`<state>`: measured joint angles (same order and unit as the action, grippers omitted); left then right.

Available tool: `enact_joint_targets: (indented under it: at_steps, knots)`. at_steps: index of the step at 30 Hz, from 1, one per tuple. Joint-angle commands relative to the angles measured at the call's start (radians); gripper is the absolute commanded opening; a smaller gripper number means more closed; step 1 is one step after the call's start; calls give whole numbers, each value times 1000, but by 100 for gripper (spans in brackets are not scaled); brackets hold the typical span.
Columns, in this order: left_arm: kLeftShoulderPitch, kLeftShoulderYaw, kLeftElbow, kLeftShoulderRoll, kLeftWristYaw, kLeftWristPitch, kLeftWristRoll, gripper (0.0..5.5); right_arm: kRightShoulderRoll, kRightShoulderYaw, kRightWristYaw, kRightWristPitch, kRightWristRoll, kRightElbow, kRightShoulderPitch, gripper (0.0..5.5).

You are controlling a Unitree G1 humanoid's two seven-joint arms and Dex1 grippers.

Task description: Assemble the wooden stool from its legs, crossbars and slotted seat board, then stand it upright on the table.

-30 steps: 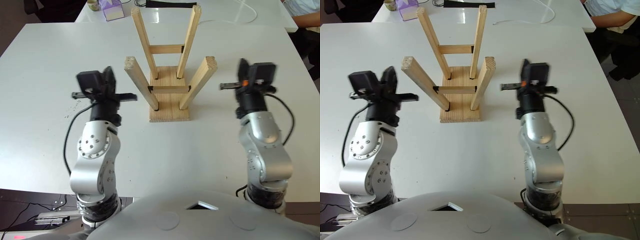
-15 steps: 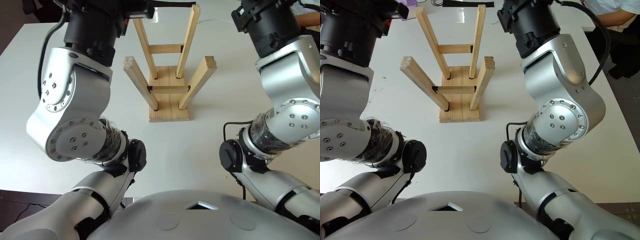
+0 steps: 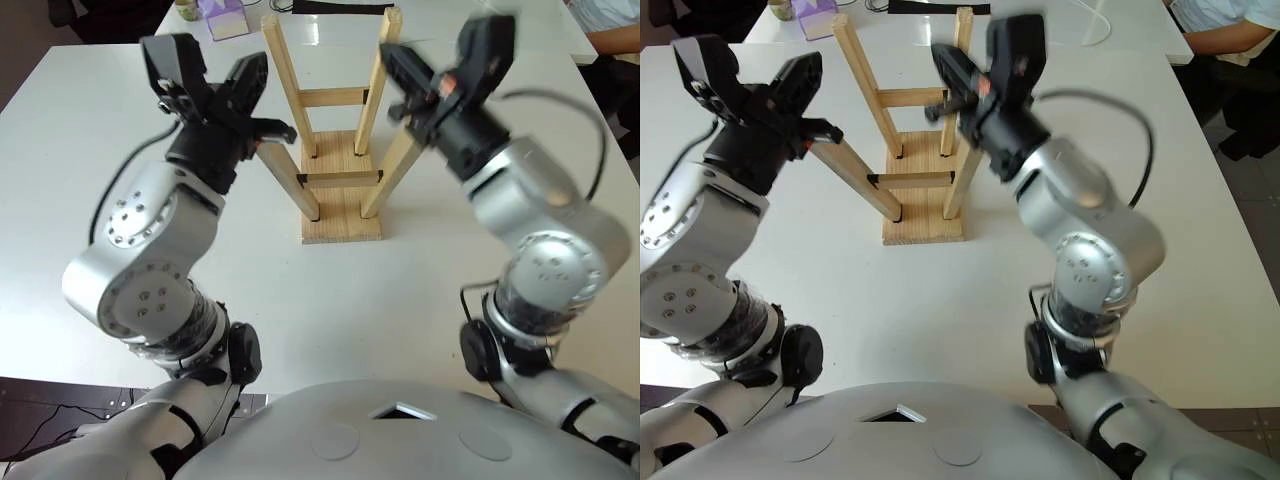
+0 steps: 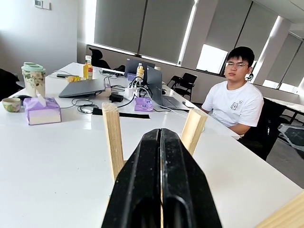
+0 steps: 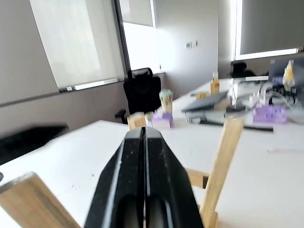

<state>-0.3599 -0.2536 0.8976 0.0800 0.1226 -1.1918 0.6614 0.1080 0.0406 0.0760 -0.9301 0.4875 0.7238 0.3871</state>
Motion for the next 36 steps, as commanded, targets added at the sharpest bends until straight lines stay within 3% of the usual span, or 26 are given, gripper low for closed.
enact_joint_targets:
  at_steps: [1,4,7,9,12,15,18,21,25,31,36]
  knots:
    - [130,135,-25,-79,58,-33,-34,1,-66,8,26,35,51,-80,-79,0]
    - [10,41,0,-109,66,61,2,1,-147,-202,-49,61,287,-61,75,0]
    - [-147,-126,-17,-140,138,156,123,1,-128,-381,-169,123,562,-97,249,0]
    - [-245,-241,-77,-86,165,214,229,1,-65,-463,-199,163,680,-140,320,0]
    - [-291,-366,-189,33,155,260,405,1,94,-516,-132,168,682,-218,314,0]
    - [-117,-404,-279,189,-1,208,540,1,278,-420,56,194,471,-320,160,0]
    - [250,-270,-358,413,-340,214,346,1,427,-216,275,324,199,-453,-24,0]
    - [512,-111,-475,588,-606,352,128,1,473,-41,442,474,11,-626,-108,0]
    - [663,23,-393,661,-878,425,102,1,432,48,572,627,-102,-849,-72,0]
    - [509,237,-302,559,-910,472,84,1,353,95,773,806,-167,-1106,77,0]
    - [345,386,-457,505,-828,574,-144,1,321,154,1072,803,-143,-1194,188,0]
